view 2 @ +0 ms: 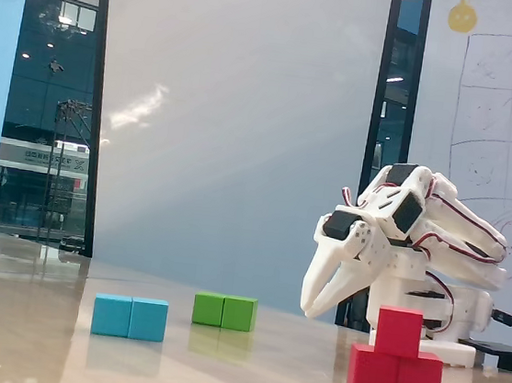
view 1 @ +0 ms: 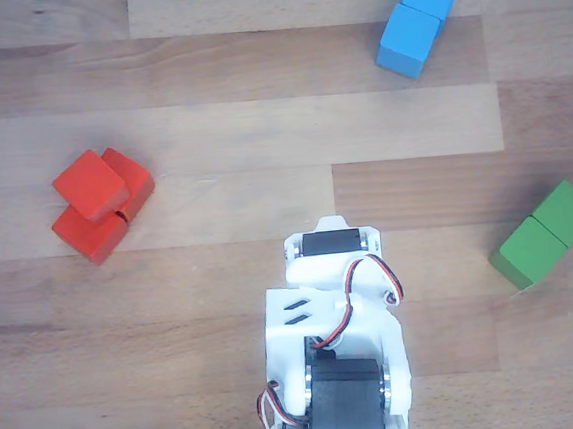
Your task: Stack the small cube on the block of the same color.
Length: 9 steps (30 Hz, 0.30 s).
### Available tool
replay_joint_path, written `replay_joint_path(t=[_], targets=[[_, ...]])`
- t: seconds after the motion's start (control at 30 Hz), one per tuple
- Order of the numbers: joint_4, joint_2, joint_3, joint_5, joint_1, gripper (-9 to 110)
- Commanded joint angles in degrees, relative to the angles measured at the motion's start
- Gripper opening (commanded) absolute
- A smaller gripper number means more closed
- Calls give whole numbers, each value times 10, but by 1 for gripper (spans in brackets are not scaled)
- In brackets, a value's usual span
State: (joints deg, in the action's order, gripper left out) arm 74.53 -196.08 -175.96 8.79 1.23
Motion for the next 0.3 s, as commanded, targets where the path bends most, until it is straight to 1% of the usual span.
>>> replay_joint_path(t=[0.0,0.27], targets=[[2,-20,11,2,6,0],[0,-18,11,0,11,0]])
